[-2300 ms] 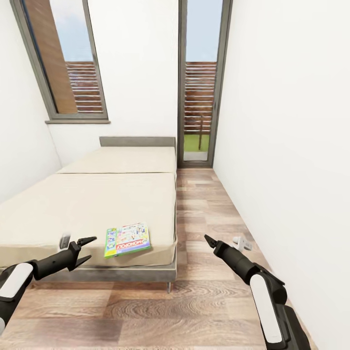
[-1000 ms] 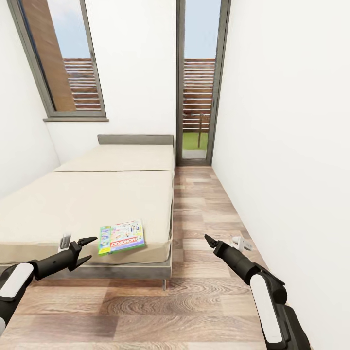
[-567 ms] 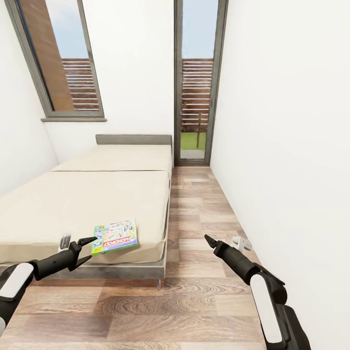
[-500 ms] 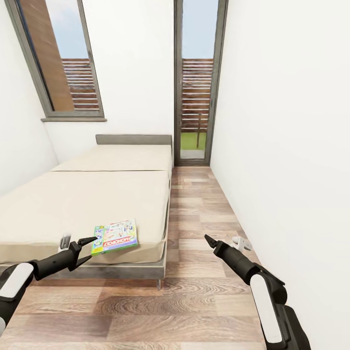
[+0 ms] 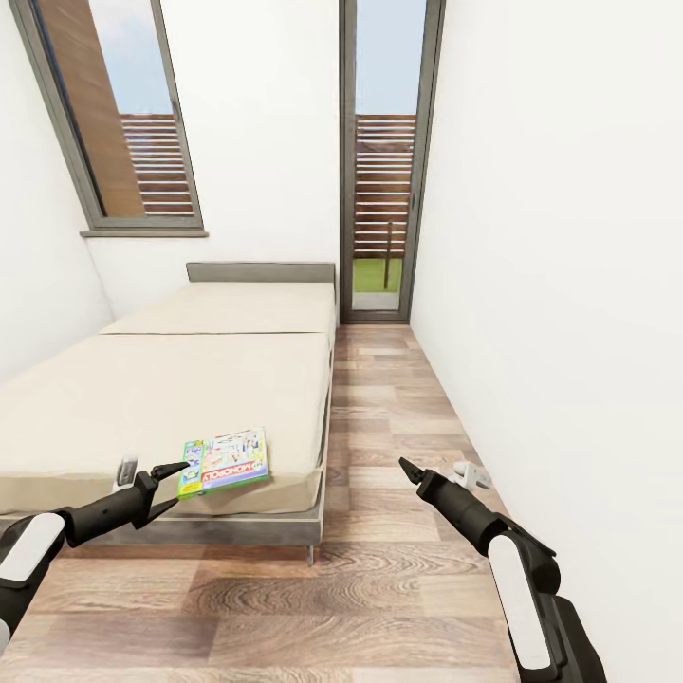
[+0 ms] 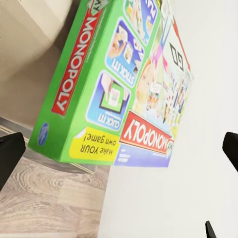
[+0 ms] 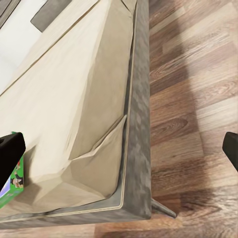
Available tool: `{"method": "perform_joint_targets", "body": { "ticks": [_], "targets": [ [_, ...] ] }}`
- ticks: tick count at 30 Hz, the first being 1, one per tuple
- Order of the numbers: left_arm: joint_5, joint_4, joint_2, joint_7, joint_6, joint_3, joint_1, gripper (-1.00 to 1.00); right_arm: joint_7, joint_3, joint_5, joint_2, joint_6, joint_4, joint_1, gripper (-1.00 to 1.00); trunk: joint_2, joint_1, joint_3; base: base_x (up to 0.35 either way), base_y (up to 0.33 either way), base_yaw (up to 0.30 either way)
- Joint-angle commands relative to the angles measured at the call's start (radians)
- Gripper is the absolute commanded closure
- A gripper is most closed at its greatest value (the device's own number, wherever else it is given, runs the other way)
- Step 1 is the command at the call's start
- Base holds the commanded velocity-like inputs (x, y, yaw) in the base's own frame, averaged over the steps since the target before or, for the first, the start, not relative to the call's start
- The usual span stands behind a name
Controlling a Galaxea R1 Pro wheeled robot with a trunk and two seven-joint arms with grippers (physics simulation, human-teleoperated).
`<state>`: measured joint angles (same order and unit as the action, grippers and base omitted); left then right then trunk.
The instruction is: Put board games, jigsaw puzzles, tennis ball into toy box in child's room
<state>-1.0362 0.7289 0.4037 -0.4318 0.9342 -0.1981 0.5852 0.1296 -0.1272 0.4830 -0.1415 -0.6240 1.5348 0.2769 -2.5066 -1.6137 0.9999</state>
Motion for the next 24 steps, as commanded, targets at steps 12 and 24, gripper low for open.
{"method": "perform_joint_targets", "body": {
  "ticks": [12, 24],
  "targets": [
    [0.004, 0.000, 0.001, -0.005, 0.006, -0.003, 0.001, -1.00, 0.005, -0.003, 0.000, -0.001, -0.007, 0.001, 0.001, -1.00, -0.002, -0.002, 0.024, 0.000, 0.000, 0.000],
    [0.004, 0.000, 0.001, -0.005, 0.006, -0.004, 0.001, -1.00, 0.005, -0.003, 0.000, -0.001, -0.007, 0.001, 0.001, -1.00, -0.003, -0.005, 0.044, 0.000, 0.000, 0.000]
  ]
}}
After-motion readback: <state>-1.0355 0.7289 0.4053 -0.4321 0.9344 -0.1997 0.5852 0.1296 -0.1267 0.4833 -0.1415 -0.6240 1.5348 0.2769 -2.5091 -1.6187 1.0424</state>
